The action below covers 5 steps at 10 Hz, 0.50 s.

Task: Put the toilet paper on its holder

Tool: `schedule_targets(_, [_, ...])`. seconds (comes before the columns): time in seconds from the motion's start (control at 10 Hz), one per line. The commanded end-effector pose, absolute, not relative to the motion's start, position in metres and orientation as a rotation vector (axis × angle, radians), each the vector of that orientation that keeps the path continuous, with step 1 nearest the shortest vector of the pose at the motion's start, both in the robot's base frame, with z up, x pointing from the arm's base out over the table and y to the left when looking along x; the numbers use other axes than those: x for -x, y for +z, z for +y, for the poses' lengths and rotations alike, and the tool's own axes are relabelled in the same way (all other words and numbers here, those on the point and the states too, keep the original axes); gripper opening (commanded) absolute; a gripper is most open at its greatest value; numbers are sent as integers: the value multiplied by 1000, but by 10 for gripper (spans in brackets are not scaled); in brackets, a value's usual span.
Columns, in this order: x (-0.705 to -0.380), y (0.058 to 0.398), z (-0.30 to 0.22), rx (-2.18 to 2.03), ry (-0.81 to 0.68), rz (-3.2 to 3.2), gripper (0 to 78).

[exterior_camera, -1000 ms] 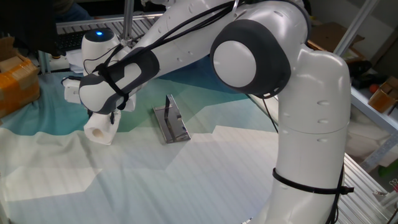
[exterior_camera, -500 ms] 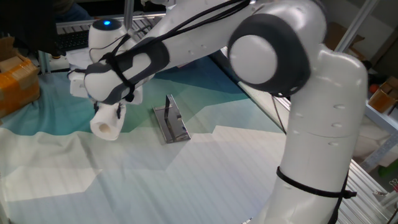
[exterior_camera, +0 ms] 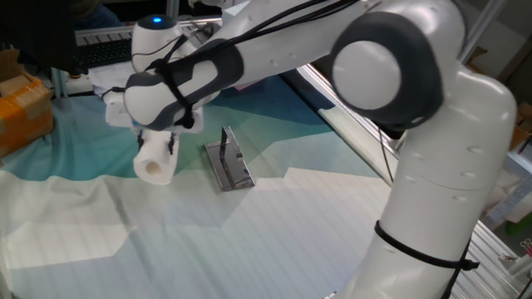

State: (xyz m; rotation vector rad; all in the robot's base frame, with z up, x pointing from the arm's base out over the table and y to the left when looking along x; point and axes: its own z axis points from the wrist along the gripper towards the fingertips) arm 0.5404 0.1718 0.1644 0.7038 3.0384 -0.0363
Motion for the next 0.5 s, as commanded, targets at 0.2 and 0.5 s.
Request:
schedule_targets(0.2, [-529, 177, 159, -658, -46, 3068, 13])
schedule_targets(0.5, [-523, 181, 153, -638, -50, 3077, 13])
